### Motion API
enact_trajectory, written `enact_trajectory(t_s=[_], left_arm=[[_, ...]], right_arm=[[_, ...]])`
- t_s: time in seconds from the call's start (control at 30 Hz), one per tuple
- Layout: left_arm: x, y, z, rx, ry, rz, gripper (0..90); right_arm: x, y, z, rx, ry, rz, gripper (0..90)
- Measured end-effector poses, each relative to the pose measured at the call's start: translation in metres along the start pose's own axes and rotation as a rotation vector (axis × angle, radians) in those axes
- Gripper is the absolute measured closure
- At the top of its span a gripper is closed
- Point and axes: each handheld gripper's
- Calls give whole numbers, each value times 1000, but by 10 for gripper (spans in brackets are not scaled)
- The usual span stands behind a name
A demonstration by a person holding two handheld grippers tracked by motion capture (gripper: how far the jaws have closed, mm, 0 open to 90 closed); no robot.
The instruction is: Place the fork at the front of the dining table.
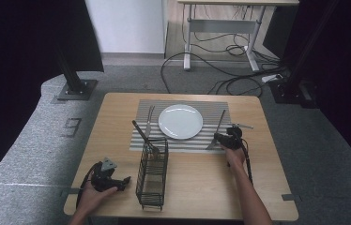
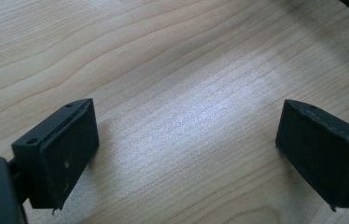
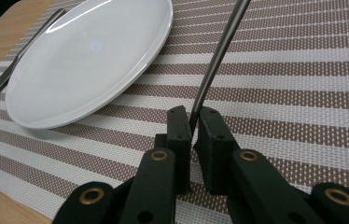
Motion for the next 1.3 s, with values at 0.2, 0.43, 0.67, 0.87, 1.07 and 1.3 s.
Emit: enact_trajectory(t_s=[0.2,0.43,0.67,0.87,1.07,1.3], left_arm=[[0,0,0,0,0,0,57],[0,0,0,0,0,0,57],[0,0,0,0,0,0,57],[0,0,0,1,0,0,57],[0,0,0,1,1,0,57],[0,0,0,1,0,1,57]], right_arm=[[4,4,-2,-29,36,-3,830],[8,7,-5,-48,48,-19,836],[7,8,-4,-44,29,-18,790],[3,1,-2,-17,-32,-40,632],[-7,-20,-3,17,-130,-42,540],[-13,-45,-20,4,-222,-45,527]])
Point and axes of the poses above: each handheld gripper's, and its own axes: y roughly forward along the jaws, z roughly out of its top, x roughly to its right, and after that the axes turned 3 degrees about -z, right-handed
